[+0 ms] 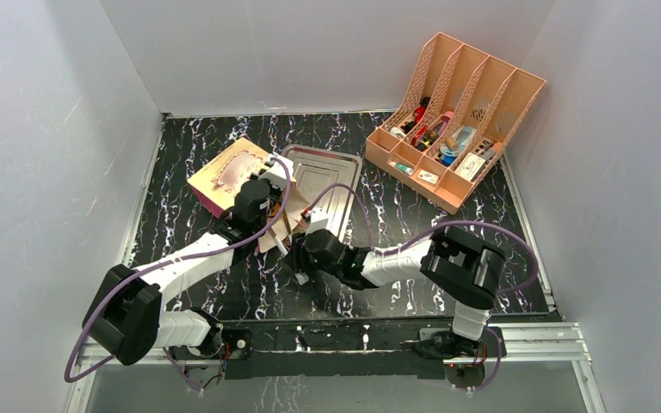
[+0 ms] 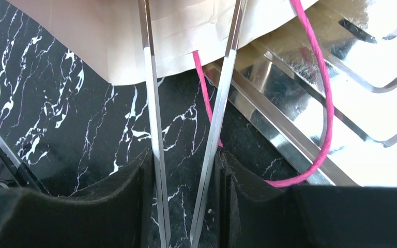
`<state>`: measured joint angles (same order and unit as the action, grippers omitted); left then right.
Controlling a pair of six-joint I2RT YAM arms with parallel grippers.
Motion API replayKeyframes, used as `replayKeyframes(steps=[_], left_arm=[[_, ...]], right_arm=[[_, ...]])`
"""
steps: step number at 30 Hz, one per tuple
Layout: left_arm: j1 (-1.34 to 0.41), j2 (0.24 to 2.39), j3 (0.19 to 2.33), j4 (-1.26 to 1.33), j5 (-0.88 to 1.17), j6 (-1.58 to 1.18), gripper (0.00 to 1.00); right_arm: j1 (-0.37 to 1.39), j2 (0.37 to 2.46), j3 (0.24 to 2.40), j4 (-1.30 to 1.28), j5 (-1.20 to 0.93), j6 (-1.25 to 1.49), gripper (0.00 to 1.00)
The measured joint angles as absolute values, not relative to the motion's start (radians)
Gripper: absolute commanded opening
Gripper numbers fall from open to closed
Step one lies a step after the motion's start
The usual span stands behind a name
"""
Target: Take the fake bread out of the paper bag
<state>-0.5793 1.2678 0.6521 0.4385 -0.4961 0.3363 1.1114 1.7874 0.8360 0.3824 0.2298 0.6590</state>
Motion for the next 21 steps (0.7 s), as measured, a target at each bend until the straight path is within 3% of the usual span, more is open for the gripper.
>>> replayKeyframes(steps=[5,21], left_arm=[[-0.579,1.264,0.652,0.435,-0.496,0.336,0.0],[-0.578,1.253,0.652,0.386,-0.49,0.334,0.0]], right_arm=[[1.111,1.742,0.837,0.328,0.223,0.659,0.19],[1.05,1.794,1.048,0.076,0.12,0.619,0.39]])
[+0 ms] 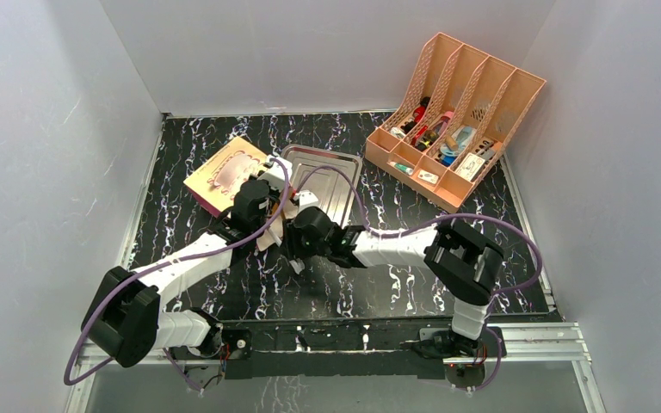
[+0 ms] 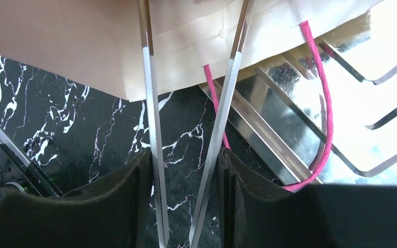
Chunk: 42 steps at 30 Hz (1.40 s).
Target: Take the fake bread out of the paper bag
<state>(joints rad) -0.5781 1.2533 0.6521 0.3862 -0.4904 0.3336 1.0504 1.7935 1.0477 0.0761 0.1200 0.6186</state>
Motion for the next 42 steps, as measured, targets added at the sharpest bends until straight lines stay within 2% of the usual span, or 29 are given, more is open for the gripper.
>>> replayKeyframes(steps=[6,22,42], left_arm=[[-0.572,1.253,0.652,0.379,-0.492,0.334,0.0],[-0.572,1.253,0.652,0.38,-0.496,0.34,0.0],[-0.572,1.242,0.653,0.358,-0.519,0.329,0.0]], right_arm=[[1.03,1.852,1.119,0.031,0.08,0.601,0.47],[1.021,1.892,1.145,-0.009,0.072,0.569,0.46],[1.013,1.754,1.197,-0.092,0.157,0.521,0.45]])
